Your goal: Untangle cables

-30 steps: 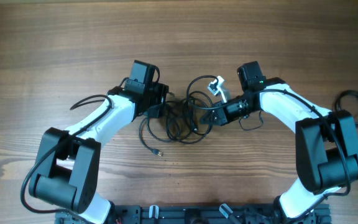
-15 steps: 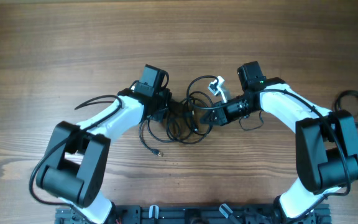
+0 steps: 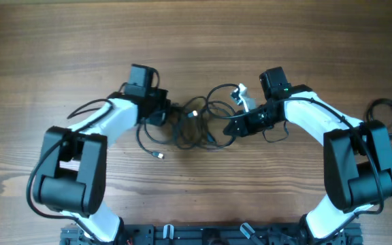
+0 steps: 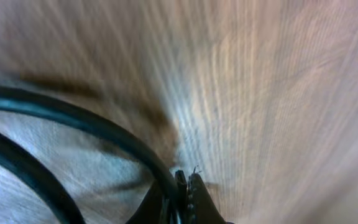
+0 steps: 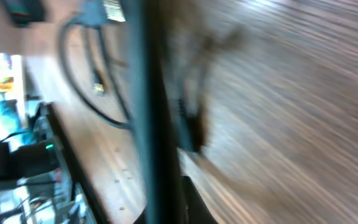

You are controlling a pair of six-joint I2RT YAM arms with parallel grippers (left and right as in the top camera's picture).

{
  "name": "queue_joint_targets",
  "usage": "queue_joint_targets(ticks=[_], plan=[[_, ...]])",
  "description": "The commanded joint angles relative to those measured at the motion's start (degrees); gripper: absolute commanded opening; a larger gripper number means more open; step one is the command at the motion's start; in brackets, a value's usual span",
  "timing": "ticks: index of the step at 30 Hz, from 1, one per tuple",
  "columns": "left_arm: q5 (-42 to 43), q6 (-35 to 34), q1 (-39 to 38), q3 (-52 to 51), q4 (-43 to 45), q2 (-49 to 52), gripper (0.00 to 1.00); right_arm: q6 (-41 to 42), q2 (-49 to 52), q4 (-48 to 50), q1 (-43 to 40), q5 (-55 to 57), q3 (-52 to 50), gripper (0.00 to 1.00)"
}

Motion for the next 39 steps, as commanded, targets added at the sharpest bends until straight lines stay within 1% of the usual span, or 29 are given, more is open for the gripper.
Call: queue_joint_targets(ticks=[1, 3, 6, 9, 10, 14, 16, 18, 20, 21, 22, 24, 25, 27, 28, 29, 30, 31, 34, 35, 37, 38, 39], plan=[[7.19, 9.46, 6.73, 0.00, 0.15, -3.30, 0.04, 5.55, -0.35, -0.24, 0.07, 8.48, -0.17, 0.04], [11.15, 12.87, 10.19, 0.00, 0.17, -4.46, 0.04, 7.65, -0.35, 0.02, 0.07, 10.80, -0.17, 0.04], [16.41, 16.81, 15.74, 0.00, 0.17, -5.79, 0.04, 11.72, -0.35, 0.24, 0.07, 17.16, -0.17, 0.04], [21.99, 20.70, 20.98, 0.00, 0.15, -6.10, 0.04, 13.14, -0.35, 0.17, 0.07, 21.97, -0.17, 0.04], [23.34, 21.07, 22.58, 0.00, -0.11, -6.10, 0.04, 13.16, -0.35, 0.17, 0.07, 22.95, -0.17, 0.04], [23.93, 21.07, 27.65, 0.00, -3.17, -6.10, 0.04, 13.79, -0.35, 0.17, 0.07, 24.55, -0.17, 0.04], [23.96, 22.77, 29.38, 0.00, -4.07, -6.10, 0.04, 13.75, -0.35, 0.22, 0.02, 25.66, -0.17, 0.04], [23.96, 25.18, 30.86, 0.00, -4.15, -6.10, 0.04, 14.32, -0.35, 0.22, 0.02, 29.42, -0.17, 0.04], [23.96, 25.77, 32.11, 0.00, -4.48, -6.10, 0.04, 14.32, -0.35, 0.22, 0.00, 32.96, -0.17, 0.04], [23.96, 25.83, 32.85, 0.00, -4.61, -6.10, 0.07, 14.36, -0.35, 0.26, -0.04, 34.86, -0.17, 0.04], [23.98, 26.69, 33.35, 0.00, -4.59, -6.10, 0.16, 14.84, -0.35, 0.28, -0.11, 37.09, -0.17, 0.04], [24.39, 27.06, 34.47, 0.00, -4.81, -6.10, 0.38, 16.20, -0.35, 0.26, -0.15, 40.44, -0.17, 0.04], [24.39, 27.74, 34.71, 0.00, -4.94, -6.10, 0.45, 16.22, -0.35, 0.31, -0.15, 40.35, -0.17, 0.04], [24.35, 28.33, 34.80, 0.00, -5.03, -6.10, 0.50, 16.24, -0.35, 0.52, -0.13, 39.89, -0.17, 0.04], [24.33, 28.35, 34.77, 0.00, -5.07, -6.10, 0.40, 16.22, -0.35, 0.70, -0.13, 39.41, -0.17, 0.04], [24.30, 28.33, 34.77, 0.00, -5.25, -6.10, 0.24, 16.20, -0.35, 1.03, -0.15, 37.75, -0.17, 0.04], [24.33, 28.30, 34.77, 0.00, -5.29, -6.10, 0.14, 15.85, -0.35, 1.18, -0.13, 36.20, -0.17, 0.04], [24.35, 28.28, 34.73, 0.00, -5.75, -6.10, 0.14, 15.08, -0.35, 1.33, -0.11, 33.88, -0.17, 0.04], [26.14, 28.00, 33.31, 0.00, -5.46, -6.10, 0.40, 13.73, -0.35, 1.95, -0.09, 29.53, -0.17, 0.04], [26.77, 27.12, 32.57, 0.00, -4.48, -6.10, 0.52, 13.73, -0.35, 2.16, -0.09, 29.51, -0.17, 0.04], [27.15, 24.06, 29.33, 0.00, -1.16, -6.10, 0.61, 13.73, -0.35, 2.36, -0.09, 29.49, -0.17, 0.04], [26.40, 23.08, 27.26, 0.00, 0.17, -6.10, 0.67, 13.73, -0.35, 2.34, -0.09, 29.46, -0.17, 0.04], [24.30, 22.88, 24.59, 0.00, 1.64, -6.10, 0.68, 13.73, -0.35, 2.36, -0.09, 29.05, -0.17, 0.04]])
